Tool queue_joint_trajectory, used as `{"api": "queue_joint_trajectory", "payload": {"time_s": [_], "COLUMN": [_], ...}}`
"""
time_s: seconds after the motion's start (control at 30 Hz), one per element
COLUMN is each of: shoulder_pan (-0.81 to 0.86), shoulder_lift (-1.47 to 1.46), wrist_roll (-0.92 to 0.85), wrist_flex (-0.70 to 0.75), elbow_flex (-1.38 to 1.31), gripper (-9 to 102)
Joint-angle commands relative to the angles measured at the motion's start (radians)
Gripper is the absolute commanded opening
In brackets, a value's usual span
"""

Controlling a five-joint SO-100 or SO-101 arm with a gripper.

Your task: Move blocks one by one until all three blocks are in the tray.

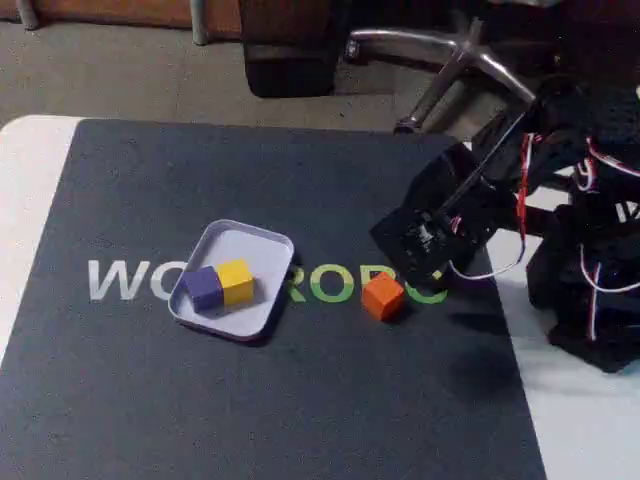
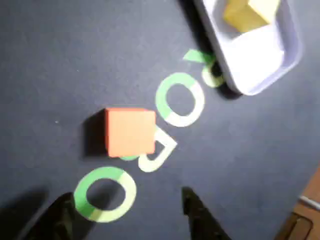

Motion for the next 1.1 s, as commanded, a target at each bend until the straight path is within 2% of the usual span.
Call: {"api": "queue_joint_trajectory", "payload": {"time_s": [0.0, 0.7, 1.07], "shoulder_pan": [-0.012, -0.058, -0.063], "shoulder_lift": [-0.052, -0.325, -0.417], "wrist_roll": [0.009, 0.069, 0.071], "wrist_flex": [-0.012, -0.026, -0.087], "elbow_flex": [-0.064, -0.250, -0.255], "gripper": [25, 25, 24]}}
